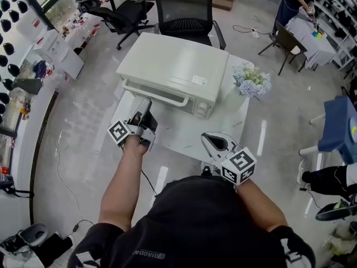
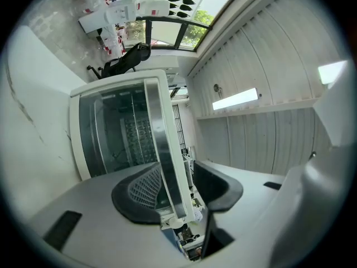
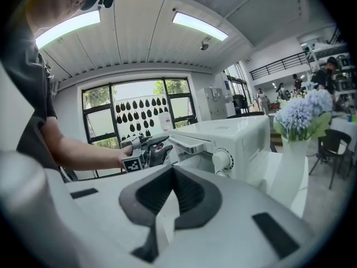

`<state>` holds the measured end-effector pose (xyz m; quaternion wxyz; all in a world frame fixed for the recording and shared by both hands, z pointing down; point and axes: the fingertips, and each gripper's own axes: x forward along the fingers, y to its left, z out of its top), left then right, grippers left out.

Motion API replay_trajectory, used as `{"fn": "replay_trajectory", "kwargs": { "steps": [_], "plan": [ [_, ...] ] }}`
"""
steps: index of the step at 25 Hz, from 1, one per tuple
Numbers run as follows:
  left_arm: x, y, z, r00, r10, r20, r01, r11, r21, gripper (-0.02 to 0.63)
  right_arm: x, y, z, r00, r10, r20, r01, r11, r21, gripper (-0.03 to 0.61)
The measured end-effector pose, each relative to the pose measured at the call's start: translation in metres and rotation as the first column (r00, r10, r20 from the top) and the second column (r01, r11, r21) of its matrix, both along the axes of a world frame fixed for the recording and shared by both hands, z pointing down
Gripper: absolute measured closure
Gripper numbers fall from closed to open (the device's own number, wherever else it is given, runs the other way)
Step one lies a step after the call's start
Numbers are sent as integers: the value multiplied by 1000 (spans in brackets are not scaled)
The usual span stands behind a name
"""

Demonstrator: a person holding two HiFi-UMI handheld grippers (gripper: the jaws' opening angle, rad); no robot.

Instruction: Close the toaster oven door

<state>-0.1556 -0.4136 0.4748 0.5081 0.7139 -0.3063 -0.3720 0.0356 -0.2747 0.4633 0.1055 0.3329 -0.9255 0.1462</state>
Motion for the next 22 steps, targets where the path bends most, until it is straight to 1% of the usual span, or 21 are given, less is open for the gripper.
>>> {"fn": "replay_trajectory", "kwargs": {
  "steps": [2, 3, 5, 6, 7, 9, 10, 12, 14, 16, 19, 22],
  "plan": [
    [-5, 12, -3, 999, 0, 45, 0, 1000, 0, 438, -6, 3, -2, 999, 2, 36, -2, 1000, -18, 577],
    [-6, 19, -5, 998, 5, 67, -5, 1000, 1, 459, -9, 3, -3, 998, 6, 59, -4, 1000, -30, 577],
    [-3, 31, -9, 993, 19, 113, -20, 1000, 8, 465, -15, 5, -5, 995, 14, 96, -10, 999, -48, 577],
    [-1, 38, -11, 988, 21, 151, -23, 1000, 13, 477, -18, 7, -6, 994, 17, 105, -12, 999, -50, 577],
    [-1, 45, -11, 978, 20, 209, -24, 999, 20, 493, -21, 9, -8, 994, 19, 109, -14, 999, -45, 577],
    [-3, 58, -12, 939, 16, 342, -30, 999, 36, 546, -27, 12, -12, 994, 16, 105, -13, 1000, -24, 577],
    [-2, 65, -14, 919, 18, 394, -39, 998, 44, 568, -30, 14, -14, 995, 13, 101, -12, 1000, -11, 577],
    [0, 76, -19, 870, 16, 493, -55, 996, 65, 591, -34, 18, -16, 996, 14, 92, -15, 1000, 9, 577],
    [2, 87, -24, 799, 1, 601, -70, 993, 93, 610, -36, 21, -17, 996, 19, 85, -20, 1000, 18, 577],
    [5, 98, -28, 727, -14, 687, -94, 988, 119, 611, -36, 23, -17, 996, 22, 82, -24, 1000, 18, 577],
    [11, 112, -28, 634, -24, 773, -130, 982, 137, 611, -33, 25, -14, 996, 37, 80, -38, 999, 10, 577],
    [16, 123, -22, 527, -40, 849, -164, 975, 148, 611, -30, 26, -10, 996, 54, 75, -55, 999, 2, 577]
  ]
}}
